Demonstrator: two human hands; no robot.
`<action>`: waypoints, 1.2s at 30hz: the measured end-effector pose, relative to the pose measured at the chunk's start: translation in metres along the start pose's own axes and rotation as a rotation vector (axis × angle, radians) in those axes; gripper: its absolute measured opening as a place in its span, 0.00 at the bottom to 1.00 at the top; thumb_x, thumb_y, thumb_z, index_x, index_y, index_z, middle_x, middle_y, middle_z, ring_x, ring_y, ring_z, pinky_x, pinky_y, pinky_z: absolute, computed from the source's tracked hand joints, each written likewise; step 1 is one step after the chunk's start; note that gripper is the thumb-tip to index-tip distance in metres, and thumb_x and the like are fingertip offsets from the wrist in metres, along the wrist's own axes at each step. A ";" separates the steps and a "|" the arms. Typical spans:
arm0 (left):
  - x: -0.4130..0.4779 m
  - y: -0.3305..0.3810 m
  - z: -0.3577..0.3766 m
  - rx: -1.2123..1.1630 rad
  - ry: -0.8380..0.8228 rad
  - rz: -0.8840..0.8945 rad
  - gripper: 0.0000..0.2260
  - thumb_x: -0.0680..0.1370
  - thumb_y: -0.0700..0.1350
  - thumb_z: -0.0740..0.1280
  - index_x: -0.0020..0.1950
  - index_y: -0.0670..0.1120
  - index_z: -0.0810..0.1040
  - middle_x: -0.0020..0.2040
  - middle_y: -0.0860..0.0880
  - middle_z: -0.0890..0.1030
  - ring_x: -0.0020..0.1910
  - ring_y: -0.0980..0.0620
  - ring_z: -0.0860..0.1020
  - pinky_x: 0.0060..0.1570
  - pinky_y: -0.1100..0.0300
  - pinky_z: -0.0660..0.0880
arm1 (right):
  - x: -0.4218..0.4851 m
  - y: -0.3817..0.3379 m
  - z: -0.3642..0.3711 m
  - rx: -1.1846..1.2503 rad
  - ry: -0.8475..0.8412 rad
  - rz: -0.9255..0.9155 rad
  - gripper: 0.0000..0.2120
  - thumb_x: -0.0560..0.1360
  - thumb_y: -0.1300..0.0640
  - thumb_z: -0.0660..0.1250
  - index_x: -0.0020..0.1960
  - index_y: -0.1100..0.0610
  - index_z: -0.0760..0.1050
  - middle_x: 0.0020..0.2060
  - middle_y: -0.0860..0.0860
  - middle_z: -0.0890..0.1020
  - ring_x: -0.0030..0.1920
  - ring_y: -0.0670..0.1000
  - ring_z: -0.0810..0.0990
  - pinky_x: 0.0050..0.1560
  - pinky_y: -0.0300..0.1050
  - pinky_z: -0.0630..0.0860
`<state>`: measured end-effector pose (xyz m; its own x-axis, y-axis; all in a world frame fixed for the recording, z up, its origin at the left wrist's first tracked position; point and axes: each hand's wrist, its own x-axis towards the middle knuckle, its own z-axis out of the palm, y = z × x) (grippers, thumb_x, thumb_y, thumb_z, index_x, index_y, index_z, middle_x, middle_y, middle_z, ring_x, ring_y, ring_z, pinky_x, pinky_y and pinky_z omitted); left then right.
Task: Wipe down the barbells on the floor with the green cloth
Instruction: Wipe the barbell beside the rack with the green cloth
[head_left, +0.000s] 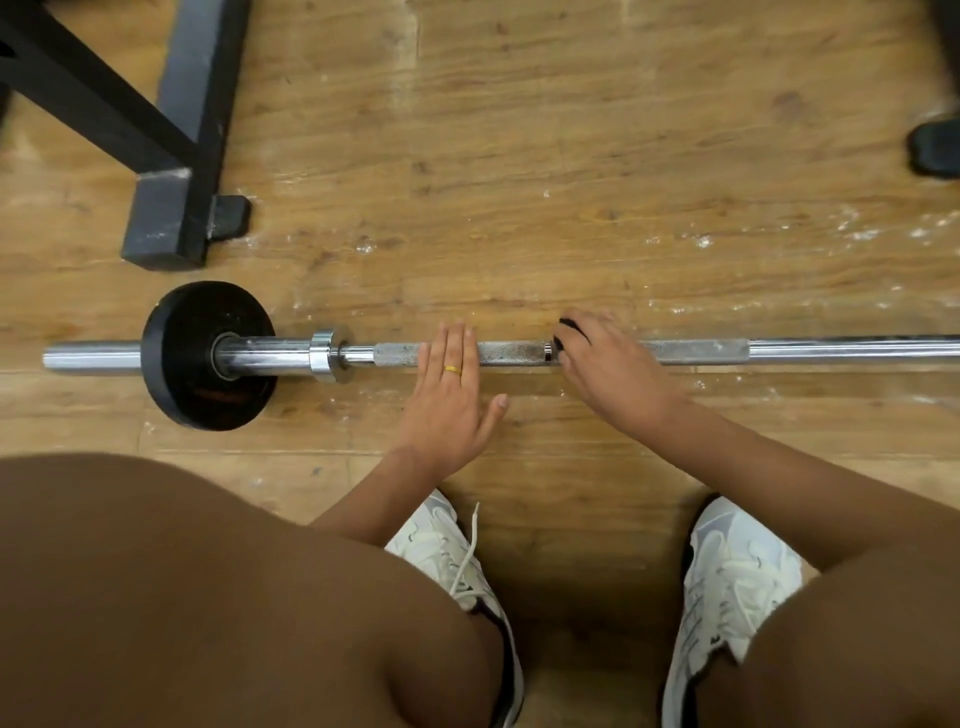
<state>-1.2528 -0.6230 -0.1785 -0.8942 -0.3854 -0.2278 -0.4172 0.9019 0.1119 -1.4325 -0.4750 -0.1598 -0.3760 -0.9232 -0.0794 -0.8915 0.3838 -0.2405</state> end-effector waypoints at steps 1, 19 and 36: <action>-0.003 0.000 0.000 -0.001 0.003 0.004 0.38 0.82 0.63 0.43 0.81 0.35 0.43 0.82 0.36 0.44 0.81 0.39 0.40 0.79 0.44 0.39 | 0.004 -0.008 0.002 -0.008 -0.008 -0.049 0.19 0.84 0.57 0.57 0.72 0.63 0.69 0.71 0.61 0.70 0.71 0.59 0.70 0.80 0.55 0.53; -0.022 0.004 0.008 0.036 0.014 0.035 0.40 0.83 0.64 0.46 0.81 0.35 0.40 0.80 0.36 0.35 0.80 0.40 0.33 0.78 0.43 0.39 | -0.011 0.003 0.009 -0.107 0.023 -0.192 0.23 0.78 0.61 0.70 0.72 0.60 0.70 0.67 0.58 0.73 0.68 0.57 0.74 0.76 0.54 0.61; 0.048 -0.018 -0.035 -0.001 -0.124 0.054 0.39 0.84 0.61 0.54 0.82 0.37 0.42 0.82 0.38 0.44 0.82 0.42 0.41 0.79 0.47 0.38 | 0.025 0.064 0.006 -0.044 0.188 -0.053 0.13 0.77 0.60 0.68 0.61 0.61 0.76 0.60 0.61 0.78 0.56 0.63 0.80 0.64 0.62 0.74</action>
<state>-1.2942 -0.6644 -0.1575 -0.8884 -0.3093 -0.3393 -0.3694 0.9204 0.1283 -1.4969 -0.4734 -0.1826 -0.3651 -0.9238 0.1157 -0.9200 0.3389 -0.1967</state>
